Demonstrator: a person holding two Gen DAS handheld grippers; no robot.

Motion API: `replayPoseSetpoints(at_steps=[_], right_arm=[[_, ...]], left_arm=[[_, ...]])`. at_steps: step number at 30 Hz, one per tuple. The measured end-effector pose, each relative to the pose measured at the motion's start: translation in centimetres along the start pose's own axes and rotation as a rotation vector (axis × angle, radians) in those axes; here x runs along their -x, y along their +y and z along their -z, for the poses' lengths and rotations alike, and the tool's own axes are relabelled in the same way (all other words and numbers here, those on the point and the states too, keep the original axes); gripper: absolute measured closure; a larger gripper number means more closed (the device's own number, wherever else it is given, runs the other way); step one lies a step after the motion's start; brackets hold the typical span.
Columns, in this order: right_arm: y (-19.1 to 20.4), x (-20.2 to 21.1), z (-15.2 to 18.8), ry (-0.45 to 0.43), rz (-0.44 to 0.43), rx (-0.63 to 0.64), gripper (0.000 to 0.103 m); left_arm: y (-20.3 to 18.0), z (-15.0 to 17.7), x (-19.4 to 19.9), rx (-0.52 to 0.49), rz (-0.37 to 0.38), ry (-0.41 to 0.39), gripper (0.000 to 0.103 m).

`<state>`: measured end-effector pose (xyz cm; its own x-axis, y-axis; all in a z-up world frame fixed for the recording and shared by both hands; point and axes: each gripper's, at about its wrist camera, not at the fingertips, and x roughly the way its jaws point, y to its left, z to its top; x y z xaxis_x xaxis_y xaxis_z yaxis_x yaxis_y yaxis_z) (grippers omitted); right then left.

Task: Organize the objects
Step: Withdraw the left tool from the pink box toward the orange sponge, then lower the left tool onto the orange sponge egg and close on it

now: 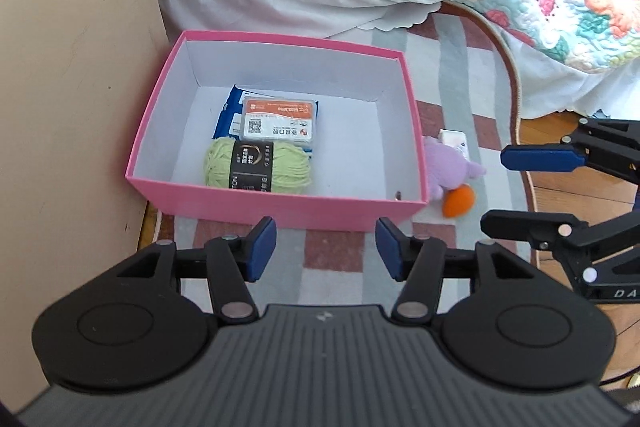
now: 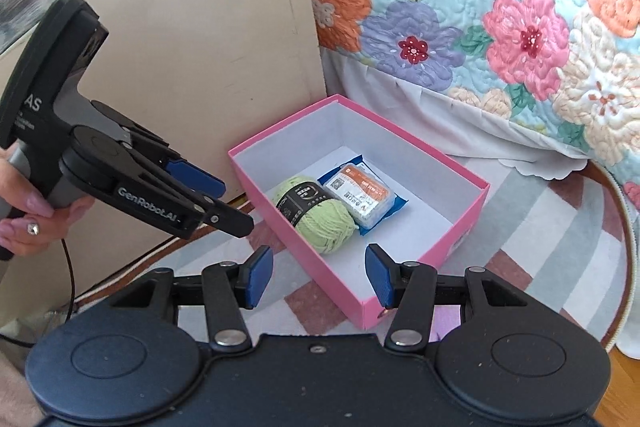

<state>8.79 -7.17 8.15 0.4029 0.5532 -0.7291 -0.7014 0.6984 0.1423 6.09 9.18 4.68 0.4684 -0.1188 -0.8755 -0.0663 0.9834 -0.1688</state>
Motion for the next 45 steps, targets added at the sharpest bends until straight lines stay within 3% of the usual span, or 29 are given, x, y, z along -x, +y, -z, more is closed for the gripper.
replayPoseSetpoints(at_steps=[10,15,19,25,29,36,41,45], right_arm=[[2.0,3.5,1.9,0.001,0.000,0.058,0.042],[2.3,4.9,3.7,0.005,0.015,0.094,0.031],[2.0,5.4,5.2,0.001,0.035,0.121,0.030],[1.0,5.4,7.1,0.022,0.046,0.115,0.029],[0.2,5.3,8.3,0.031,0.066,0.106,0.021],[-1.5,4.4,10.2,0.051,0.104,0.080,0.021],[-2.3,3.5,11.5,0.034,0.148,0.070,0.019],[-2.9,1.9,12.5,0.054,0.188,0.069,0.018]], left_arm=[[-2.2,2.3,2.7,-0.042,0.018,-0.011,0.042],[-3.1,3.8,1.6,-0.056,0.080,0.005,0.037],[-4.0,4.5,0.1,-0.062,0.094,0.017,0.037],[-5.3,5.1,-1.0,-0.067,0.122,0.015,0.037],[-6.4,5.5,-1.5,-0.086,0.139,0.014,0.037],[-7.7,6.1,-3.2,-0.073,0.212,0.043,0.034],[-8.5,6.7,-4.2,-0.092,0.179,0.012,0.028],[-8.8,6.9,-5.7,-0.035,0.182,0.002,0.027]])
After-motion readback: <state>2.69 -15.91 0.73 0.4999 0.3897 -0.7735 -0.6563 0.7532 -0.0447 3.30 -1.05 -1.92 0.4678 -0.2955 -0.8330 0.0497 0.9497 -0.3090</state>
